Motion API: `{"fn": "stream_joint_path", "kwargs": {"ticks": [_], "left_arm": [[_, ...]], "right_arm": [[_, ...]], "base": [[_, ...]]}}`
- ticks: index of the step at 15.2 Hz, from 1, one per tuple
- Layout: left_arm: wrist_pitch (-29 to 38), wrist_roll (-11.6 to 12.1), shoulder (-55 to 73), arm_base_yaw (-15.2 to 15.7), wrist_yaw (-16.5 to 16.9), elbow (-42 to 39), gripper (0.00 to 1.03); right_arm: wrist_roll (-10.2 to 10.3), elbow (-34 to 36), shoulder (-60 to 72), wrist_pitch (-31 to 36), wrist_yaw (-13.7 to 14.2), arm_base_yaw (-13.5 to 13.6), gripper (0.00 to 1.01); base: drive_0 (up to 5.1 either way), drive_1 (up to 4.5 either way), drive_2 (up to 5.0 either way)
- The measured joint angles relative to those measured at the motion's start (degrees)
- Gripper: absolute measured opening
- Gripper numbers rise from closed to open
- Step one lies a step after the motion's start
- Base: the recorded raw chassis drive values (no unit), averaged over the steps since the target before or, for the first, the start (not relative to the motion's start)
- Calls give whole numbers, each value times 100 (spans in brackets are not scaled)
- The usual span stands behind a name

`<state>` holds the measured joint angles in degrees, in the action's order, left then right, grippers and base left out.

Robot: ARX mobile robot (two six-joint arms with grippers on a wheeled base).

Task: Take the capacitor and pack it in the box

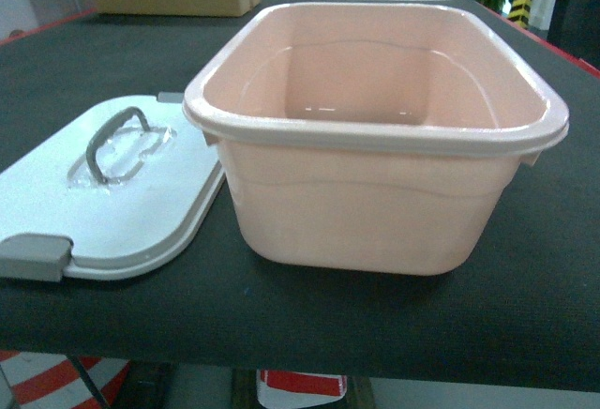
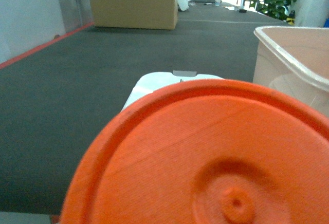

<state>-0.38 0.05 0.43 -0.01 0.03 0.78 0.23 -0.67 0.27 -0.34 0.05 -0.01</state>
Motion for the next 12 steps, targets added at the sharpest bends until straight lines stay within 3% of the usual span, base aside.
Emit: {"fn": "stream_joint_path", "kwargs": {"ticks": [12], "left_arm": [[4,-2,0,0,-4,0,43]], "right_arm": [[-9,0,0,4,-4,0,98]], "base": [[0,0,0]]}}
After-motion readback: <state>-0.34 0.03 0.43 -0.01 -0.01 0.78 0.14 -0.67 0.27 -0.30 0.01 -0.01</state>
